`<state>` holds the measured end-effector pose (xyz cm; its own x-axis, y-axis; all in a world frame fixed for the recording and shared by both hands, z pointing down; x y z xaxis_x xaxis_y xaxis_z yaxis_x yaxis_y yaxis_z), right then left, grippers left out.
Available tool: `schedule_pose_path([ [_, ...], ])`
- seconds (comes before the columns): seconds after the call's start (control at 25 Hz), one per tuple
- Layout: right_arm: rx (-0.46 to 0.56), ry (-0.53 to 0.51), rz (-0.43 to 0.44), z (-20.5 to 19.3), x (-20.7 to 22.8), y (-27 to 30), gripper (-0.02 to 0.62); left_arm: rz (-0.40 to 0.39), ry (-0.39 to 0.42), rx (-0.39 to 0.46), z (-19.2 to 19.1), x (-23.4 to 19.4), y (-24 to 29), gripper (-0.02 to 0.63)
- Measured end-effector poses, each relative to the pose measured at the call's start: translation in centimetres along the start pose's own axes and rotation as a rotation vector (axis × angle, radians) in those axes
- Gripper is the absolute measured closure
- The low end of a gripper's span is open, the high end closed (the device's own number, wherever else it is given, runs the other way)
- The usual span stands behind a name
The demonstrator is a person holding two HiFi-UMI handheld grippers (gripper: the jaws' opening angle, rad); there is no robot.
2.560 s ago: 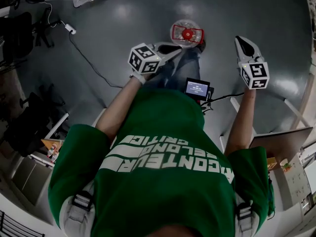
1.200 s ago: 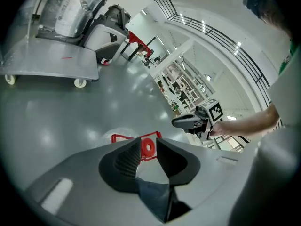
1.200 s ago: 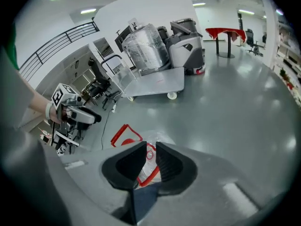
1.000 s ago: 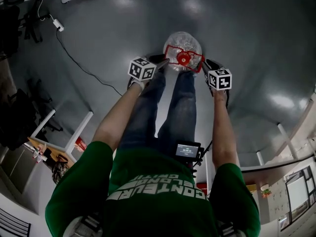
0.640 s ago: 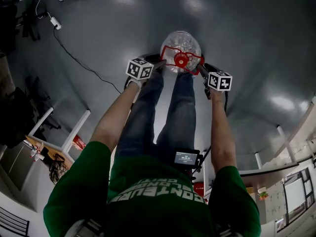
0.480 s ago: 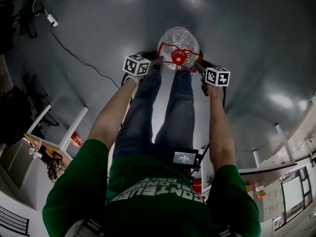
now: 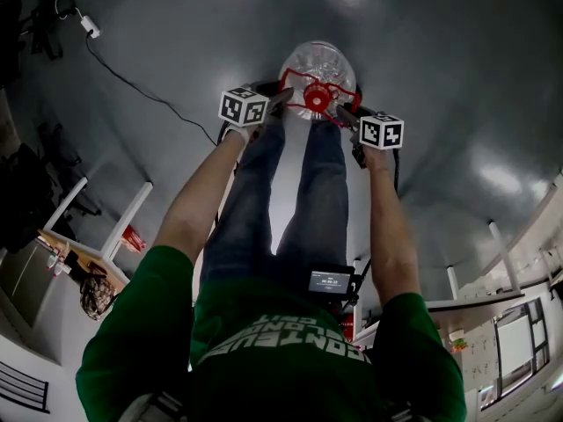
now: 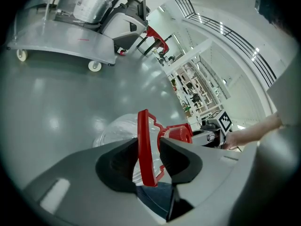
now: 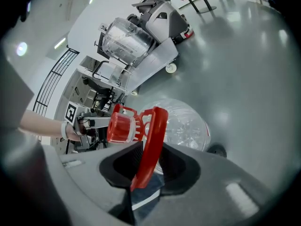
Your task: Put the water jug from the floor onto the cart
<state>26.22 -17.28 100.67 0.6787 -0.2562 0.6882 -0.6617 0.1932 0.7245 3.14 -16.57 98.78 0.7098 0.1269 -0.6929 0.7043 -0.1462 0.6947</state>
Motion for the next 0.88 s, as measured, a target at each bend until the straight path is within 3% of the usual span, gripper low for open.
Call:
schedule_pose_path([
  [0.28, 0.025, 0.071, 0.012, -0.2, -0.1, 0.8, 0.572, -0.02, -0.103, -0.027, -1.0, -0.2, 0.5, 0.502],
  [0.44, 0.029, 0.082, 0.013, -0.2, -0.5, 1.0, 0.581, -0.075, -0.081, -0.106, -2.1, 0.5, 1.5, 0.568],
  [0.88, 0.039, 0.072, 0.013, 0.0, -0.2, 0.4, 0.583, -0.09, -0.119, -0.042, -1.7, 1.4, 1.5, 0.571],
])
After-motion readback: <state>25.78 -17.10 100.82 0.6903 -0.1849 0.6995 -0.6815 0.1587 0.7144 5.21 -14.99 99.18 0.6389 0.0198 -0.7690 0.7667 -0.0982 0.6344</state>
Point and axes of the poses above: the fingertips, and each gripper's own axes: y forward along the fingers, x to its right, z out of its top, the point moved 6 cm from there along -y, backward along the fingers, and after that the axes turned 9 degrees about -x, right-handed, at the moved point
